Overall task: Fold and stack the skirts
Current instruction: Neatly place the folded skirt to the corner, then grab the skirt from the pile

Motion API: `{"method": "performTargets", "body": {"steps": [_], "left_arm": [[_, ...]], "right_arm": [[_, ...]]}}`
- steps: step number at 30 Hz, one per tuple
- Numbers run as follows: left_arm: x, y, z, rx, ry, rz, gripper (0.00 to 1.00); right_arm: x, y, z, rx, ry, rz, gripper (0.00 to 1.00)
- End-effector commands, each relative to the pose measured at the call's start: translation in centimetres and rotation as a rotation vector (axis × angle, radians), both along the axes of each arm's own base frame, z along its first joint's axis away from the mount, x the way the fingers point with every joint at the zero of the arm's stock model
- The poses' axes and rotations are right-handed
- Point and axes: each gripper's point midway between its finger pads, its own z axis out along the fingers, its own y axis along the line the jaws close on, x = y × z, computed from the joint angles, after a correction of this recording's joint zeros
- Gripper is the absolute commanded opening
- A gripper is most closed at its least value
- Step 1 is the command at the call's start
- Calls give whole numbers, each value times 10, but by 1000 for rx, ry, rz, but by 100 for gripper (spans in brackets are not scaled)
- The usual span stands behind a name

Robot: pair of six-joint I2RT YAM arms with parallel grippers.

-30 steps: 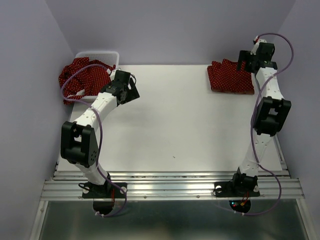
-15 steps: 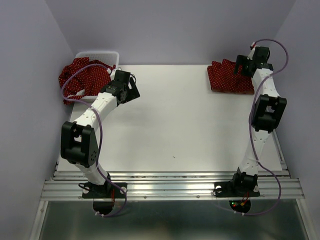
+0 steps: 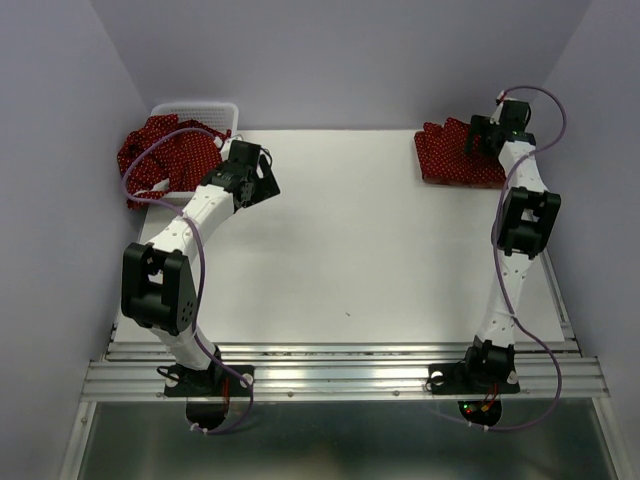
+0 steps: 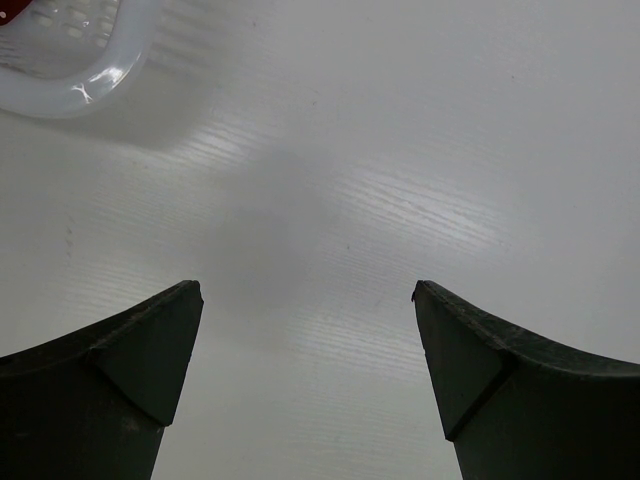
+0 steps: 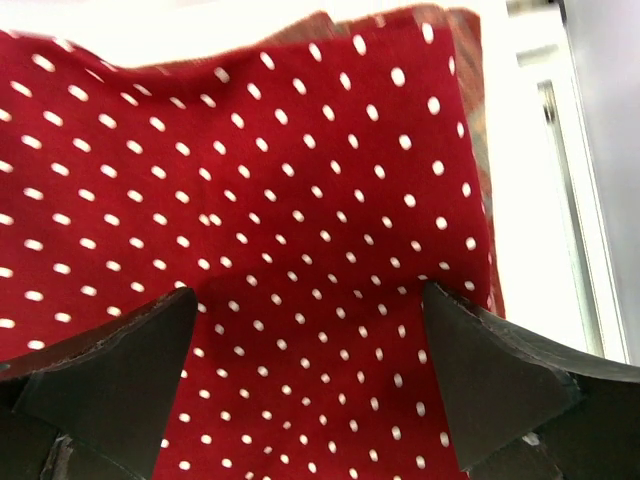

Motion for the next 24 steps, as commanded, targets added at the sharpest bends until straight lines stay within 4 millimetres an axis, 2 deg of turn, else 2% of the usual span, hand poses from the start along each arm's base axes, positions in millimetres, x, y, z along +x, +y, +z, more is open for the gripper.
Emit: {"method": "performTargets", "body": {"steps": [1, 5, 6, 9, 10, 11, 12, 13, 14, 15, 16, 17, 19, 20, 22, 23, 24], "left_arm": [[-4, 5, 11, 8, -27, -7, 99], [-4, 4, 17, 4, -44, -7, 99], [-4, 5, 19, 4, -50, -4, 99], [-4, 9, 32, 9, -86, 11, 99], [-4, 10, 36, 9, -97, 17, 99], [-3, 12, 46, 9, -127, 27, 99], [-3, 13, 49, 10, -139, 32, 99], [-2, 17, 57, 6, -162, 43, 99], [0, 22, 61, 16, -174, 62, 99], [2, 26, 68, 15, -190, 81, 99], [4, 32, 72, 20, -201, 102, 99], [9, 45, 79, 28, -223, 141, 99], [16, 62, 85, 30, -235, 185, 99], [23, 83, 91, 38, -243, 236, 99], [30, 108, 95, 55, -241, 299, 99], [37, 125, 98, 80, -238, 347, 99], [41, 139, 101, 95, -240, 383, 99]], "right_arm": [[25, 3, 44, 9, -170, 52, 100], [24, 13, 69, 32, -212, 90, 100], [21, 14, 85, 34, -232, 92, 100], [12, 19, 112, 45, -265, 90, 100], [5, 21, 138, 48, -300, 87, 100], [-3, 24, 134, 64, -282, 81, 100], [-9, 26, 140, 82, -287, 72, 100], [-19, 29, 166, 83, -323, 71, 100], [-26, 32, 171, 93, -325, 68, 100], [-36, 37, 160, 116, -294, 71, 100], [-43, 39, 163, 123, -297, 70, 100], [-58, 49, 164, 128, -285, 71, 100], [-71, 58, 166, 123, -294, 74, 100], [-86, 67, 163, 125, -283, 74, 100], [-96, 77, 165, 132, -298, 82, 100], [-105, 79, 177, 133, -324, 84, 100], [-107, 86, 165, 143, -302, 94, 100]]}}
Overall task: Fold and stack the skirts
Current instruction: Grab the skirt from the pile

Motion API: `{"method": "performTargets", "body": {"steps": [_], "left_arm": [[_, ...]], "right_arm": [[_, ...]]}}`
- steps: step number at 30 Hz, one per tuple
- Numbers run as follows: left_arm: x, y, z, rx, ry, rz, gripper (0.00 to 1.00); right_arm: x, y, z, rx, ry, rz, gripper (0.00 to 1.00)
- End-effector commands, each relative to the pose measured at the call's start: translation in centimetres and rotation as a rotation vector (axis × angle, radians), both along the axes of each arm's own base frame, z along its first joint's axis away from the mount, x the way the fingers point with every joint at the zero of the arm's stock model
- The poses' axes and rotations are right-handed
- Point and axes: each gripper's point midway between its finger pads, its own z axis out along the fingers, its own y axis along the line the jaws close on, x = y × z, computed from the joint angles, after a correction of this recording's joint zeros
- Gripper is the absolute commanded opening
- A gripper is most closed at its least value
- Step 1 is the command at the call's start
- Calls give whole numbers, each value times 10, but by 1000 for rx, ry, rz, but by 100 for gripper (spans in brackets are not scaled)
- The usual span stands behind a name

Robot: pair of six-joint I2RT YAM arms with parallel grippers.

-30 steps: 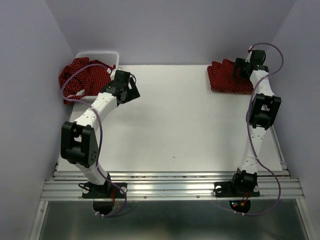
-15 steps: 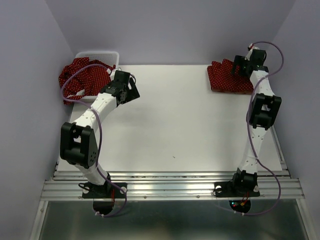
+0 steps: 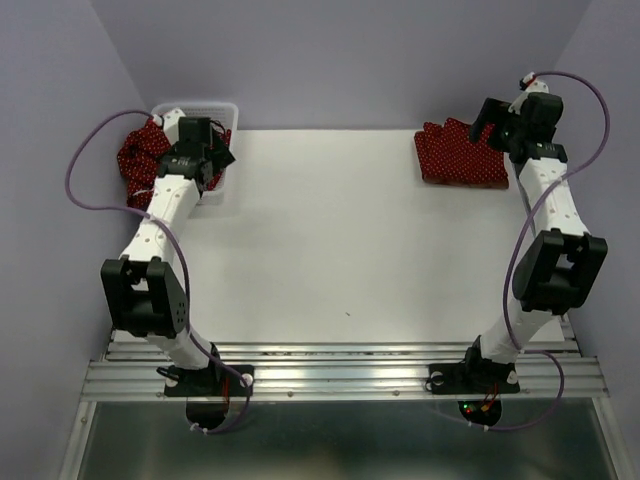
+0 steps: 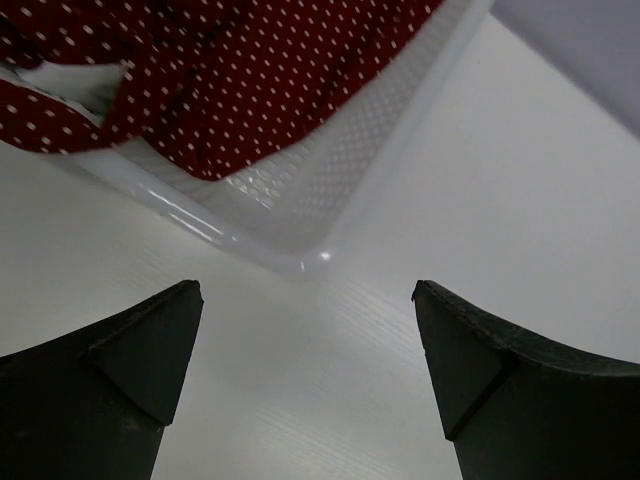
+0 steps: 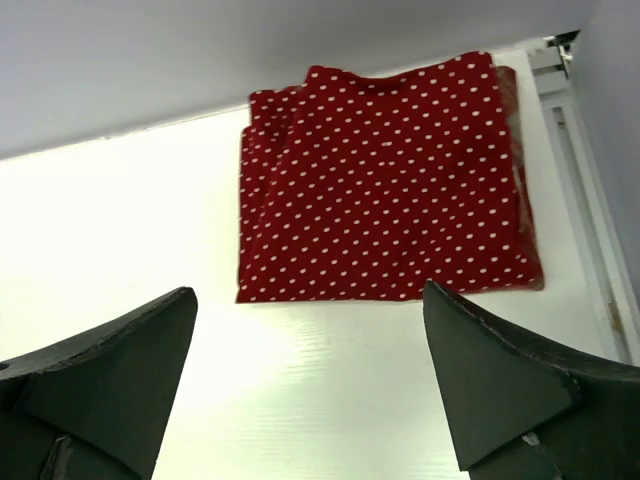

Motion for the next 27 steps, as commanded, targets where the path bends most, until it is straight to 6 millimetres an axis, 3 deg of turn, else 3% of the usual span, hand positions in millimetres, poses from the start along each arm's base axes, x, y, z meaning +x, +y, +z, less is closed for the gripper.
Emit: {"method": "performTargets", "body": {"steps": [1, 3, 4, 5, 6, 7, 8, 11, 13, 14, 17, 20, 27], "left_arm": [[23, 74, 36, 86, -67, 193, 99], [44, 103, 42, 113, -85, 234, 99], [54, 116, 26, 143, -35, 236, 99], [69, 121, 46, 163, -76, 223, 99], [78, 124, 46, 182, -72, 208, 99], [92, 127, 24, 214, -10, 168, 99], [107, 129, 42, 221, -51, 158, 99], [133, 141, 27, 245, -3, 156, 99], [142, 149, 17, 249, 21, 157, 99], [147, 156, -2, 268, 55, 173, 99], [157, 170, -26, 346, 94, 178, 99], [168, 174, -48, 374, 112, 164, 99], [193, 178, -74, 364, 66, 163, 99]], "right_arm": [[-12, 29, -3, 24, -33, 36, 100], [-18, 35, -4, 26, -28, 45, 100], [-22, 44, -5, 25, -25, 66, 100], [-23, 52, -6, 25, -22, 83, 100], [-24, 53, -8, 25, -19, 86, 100], [-25, 61, -11, 19, -12, 105, 100], [-25, 61, -11, 18, -12, 105, 100], [-22, 65, -20, 16, 9, 112, 100], [-19, 62, -24, 9, 22, 100, 100], [-19, 61, -27, 9, 31, 97, 100], [-15, 60, -35, 5, 53, 92, 100], [-14, 62, -46, 15, 79, 107, 100], [-14, 62, -65, 26, 135, 98, 100]]}}
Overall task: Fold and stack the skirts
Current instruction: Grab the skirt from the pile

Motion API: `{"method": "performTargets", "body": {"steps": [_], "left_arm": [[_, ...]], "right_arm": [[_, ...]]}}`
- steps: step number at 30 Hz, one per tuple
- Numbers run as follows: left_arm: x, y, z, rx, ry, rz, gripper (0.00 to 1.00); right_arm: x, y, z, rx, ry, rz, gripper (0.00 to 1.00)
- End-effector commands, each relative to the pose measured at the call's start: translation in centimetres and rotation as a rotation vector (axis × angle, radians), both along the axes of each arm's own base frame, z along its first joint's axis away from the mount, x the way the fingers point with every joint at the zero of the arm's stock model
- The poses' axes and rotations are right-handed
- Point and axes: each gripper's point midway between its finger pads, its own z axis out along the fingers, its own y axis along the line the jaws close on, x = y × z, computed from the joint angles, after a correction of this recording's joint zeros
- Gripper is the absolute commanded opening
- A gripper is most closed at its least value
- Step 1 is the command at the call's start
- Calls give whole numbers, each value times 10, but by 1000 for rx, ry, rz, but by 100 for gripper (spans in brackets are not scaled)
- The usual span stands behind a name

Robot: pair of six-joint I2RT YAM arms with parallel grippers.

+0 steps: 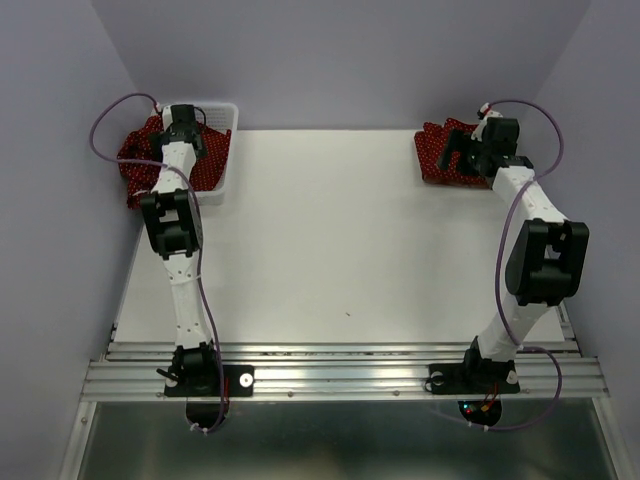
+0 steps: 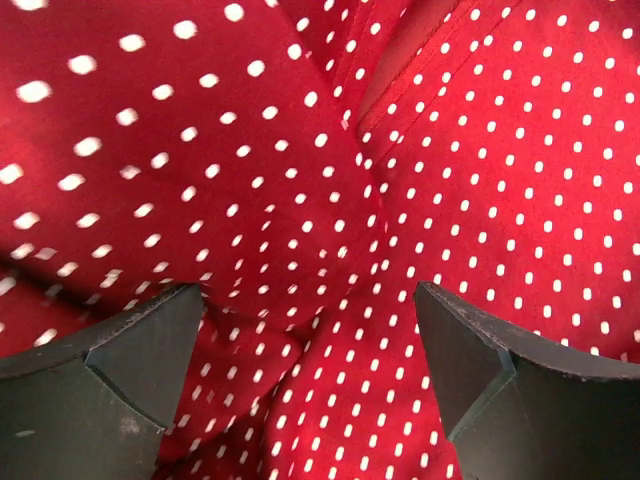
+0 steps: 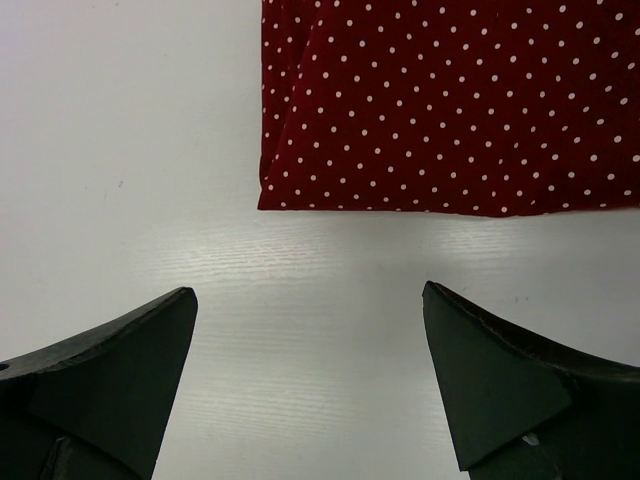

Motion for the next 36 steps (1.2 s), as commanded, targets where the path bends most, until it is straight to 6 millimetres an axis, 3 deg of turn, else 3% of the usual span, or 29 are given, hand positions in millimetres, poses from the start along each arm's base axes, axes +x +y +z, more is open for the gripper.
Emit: {"method": "performTargets", "body": {"steps": [1, 5, 6, 10, 12, 13, 14, 16, 17, 18, 20, 22, 23, 25, 26, 27, 28, 29, 31, 32, 34, 35, 36], "left_arm": [[27, 14, 49, 56, -165, 20, 99], [38, 22, 26, 55, -185, 40, 99], [44, 23, 35, 47, -202, 20, 99], [48, 32, 33, 14, -231, 21, 99], [49, 35, 37, -9, -258, 8, 94], [50, 35, 36, -25, -266, -1, 86], [51, 35, 37, -31, -269, -6, 70], [51, 39, 36, -44, -271, -9, 56], [52, 37, 33, -54, -266, -18, 38], [51, 37, 32, -59, -263, -23, 29], [51, 38, 31, -62, -259, -27, 0], [50, 37, 30, -61, -254, -36, 0], [50, 37, 40, -52, -275, -41, 0], [44, 37, 34, -53, -261, -28, 0], [45, 34, 54, -52, -302, -47, 0], [40, 31, 49, -62, -289, -59, 0], [39, 29, 57, -66, -303, -72, 0], [40, 24, 83, -72, -355, -97, 0], [36, 16, 98, -92, -383, -130, 0], [34, 12, 132, -88, -447, -151, 0], [30, 2, 156, -112, -505, -185, 0], [24, -4, 190, -111, -569, -214, 0], [19, -7, 191, -119, -578, -218, 0]], "right_arm": [[9, -3, 22, -10, -52, -4, 100], [6, -3, 16, -11, -34, -9, 100], [6, -5, 15, -14, -29, -16, 100], [3, -6, 13, -15, -17, -24, 100], [2, -6, 15, -14, -18, -27, 100], [1, -6, 16, -15, -20, -28, 100], [0, -6, 16, -15, -18, -28, 100], [-2, -7, 19, -17, -25, -36, 100], [-3, -7, 20, -19, -27, -39, 100], [-4, -8, 21, -19, -28, -42, 100], [-7, -9, 24, -22, -34, -48, 100], [-9, -8, 25, -19, -36, -50, 100], [-10, -8, 30, -19, -47, -51, 100], [-14, -8, 30, -18, -44, -51, 100], [-15, -8, 35, -18, -57, -54, 100], [-17, -8, 36, -19, -60, -56, 100], [-18, -5, 35, -22, -60, -52, 100], [-20, -5, 39, -22, -71, -55, 100], [-23, -6, 38, -26, -72, -60, 100], [-24, -6, 39, -26, -81, -60, 100], [-28, -6, 39, -29, -89, -60, 100], [-30, -6, 38, -32, -92, -62, 100], [-32, -7, 37, -36, -92, -69, 100]]}}
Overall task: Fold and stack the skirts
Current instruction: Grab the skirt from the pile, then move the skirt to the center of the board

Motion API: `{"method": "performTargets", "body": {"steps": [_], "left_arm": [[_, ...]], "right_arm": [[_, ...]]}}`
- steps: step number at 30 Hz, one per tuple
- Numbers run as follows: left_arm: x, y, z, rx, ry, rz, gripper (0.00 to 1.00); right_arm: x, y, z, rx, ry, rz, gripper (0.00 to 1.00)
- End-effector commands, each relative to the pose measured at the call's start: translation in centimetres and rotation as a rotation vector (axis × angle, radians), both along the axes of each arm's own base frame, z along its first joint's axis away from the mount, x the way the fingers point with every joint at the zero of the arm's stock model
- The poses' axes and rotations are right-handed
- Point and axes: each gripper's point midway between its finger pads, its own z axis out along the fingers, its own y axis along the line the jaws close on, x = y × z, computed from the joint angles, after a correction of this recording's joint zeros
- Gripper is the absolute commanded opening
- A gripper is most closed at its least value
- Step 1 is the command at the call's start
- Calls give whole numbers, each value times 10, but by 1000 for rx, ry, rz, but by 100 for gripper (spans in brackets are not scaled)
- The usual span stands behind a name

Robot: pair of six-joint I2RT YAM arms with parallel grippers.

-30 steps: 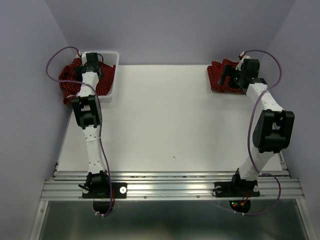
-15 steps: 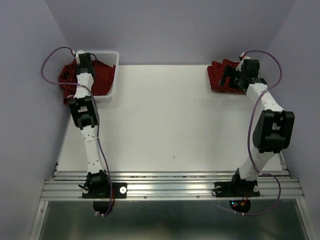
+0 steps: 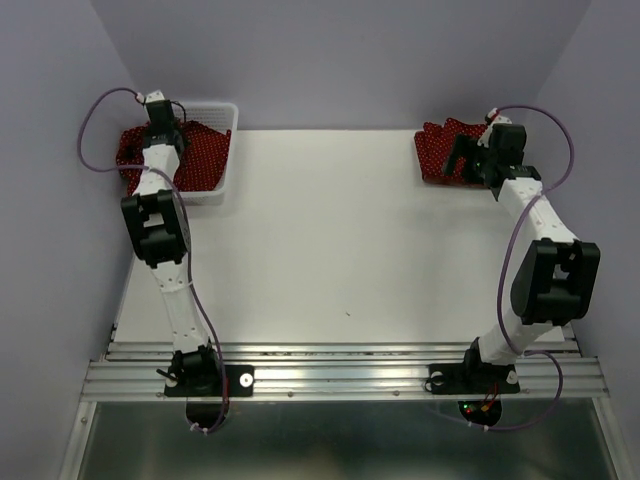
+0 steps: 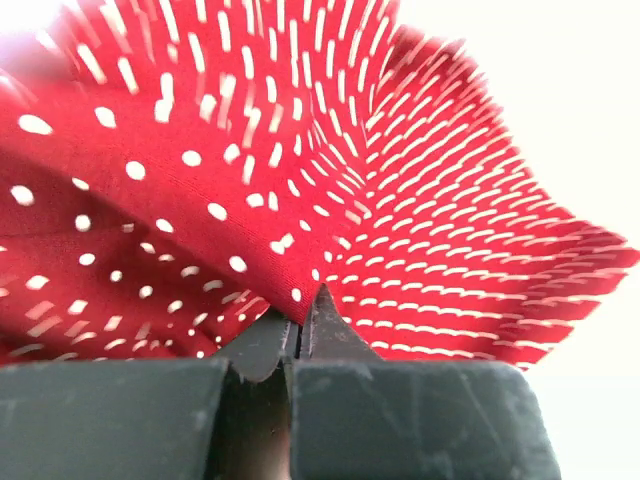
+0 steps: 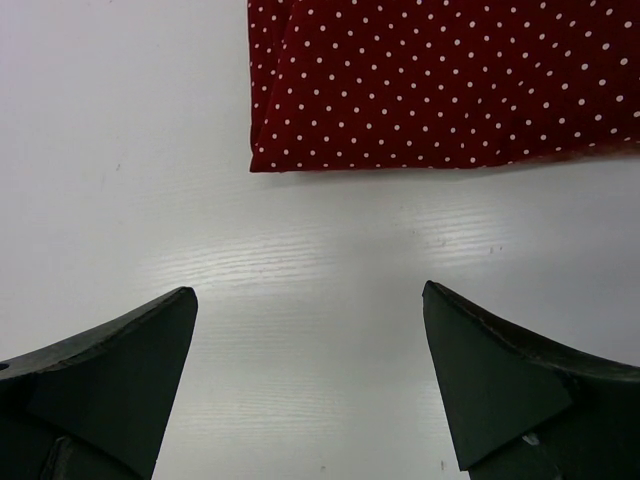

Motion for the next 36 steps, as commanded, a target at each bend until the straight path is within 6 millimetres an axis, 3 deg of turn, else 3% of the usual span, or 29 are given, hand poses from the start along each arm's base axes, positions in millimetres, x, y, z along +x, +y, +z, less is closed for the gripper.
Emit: {"method": "performTargets", "body": {"steps": [1, 7, 8, 10, 11, 13, 14, 16, 19, 23, 24, 28, 30, 32, 36], "left_arm": [[-10, -11, 201, 17, -436, -57, 0], [-42, -27, 259, 10, -544, -99, 0], [-52, -41, 279, 0, -585, -153, 0], [-63, -54, 300, -2, -629, -200, 0], [-77, -70, 329, 1, -688, -247, 0], [-92, -86, 351, 4, -736, -296, 0], [-111, -107, 382, 11, -805, -358, 0], [-132, -127, 419, 21, -896, -399, 0], [-185, -171, 491, 46, -1070, -495, 0], [-237, -217, 560, 37, -1254, -596, 0], [-258, -225, 585, 40, -1320, -632, 0], [-300, -257, 624, -35, -1436, -770, 0], [-317, -281, 633, -95, -1470, -878, 0], [-321, -303, 634, -144, -1482, -954, 0], [-346, -367, 637, -272, -1507, -1122, 0]], "right_arm": [[-2, -3, 23, -24, -94, -22, 100], [-10, -6, 26, -42, -110, -31, 100], [-13, -5, 27, -41, -116, -32, 100], [-14, -4, 31, -38, -132, -29, 100], [-14, -4, 38, -34, -154, -29, 100], [-17, -1, 41, -28, -172, -17, 100], [-19, 0, 47, -20, -196, -16, 100], [-19, 3, 56, -11, -238, -7, 100], [-22, 8, 64, 12, -281, 4, 100], [-24, 16, 72, 49, -324, 33, 100], [-26, 18, 69, 58, -318, 37, 100], [-28, 26, 79, 88, -369, 69, 100], [-31, 28, 82, 100, -383, 76, 100], [-33, 28, 83, 103, -390, 72, 100], [-39, 24, 90, 98, -412, 46, 100]]}}
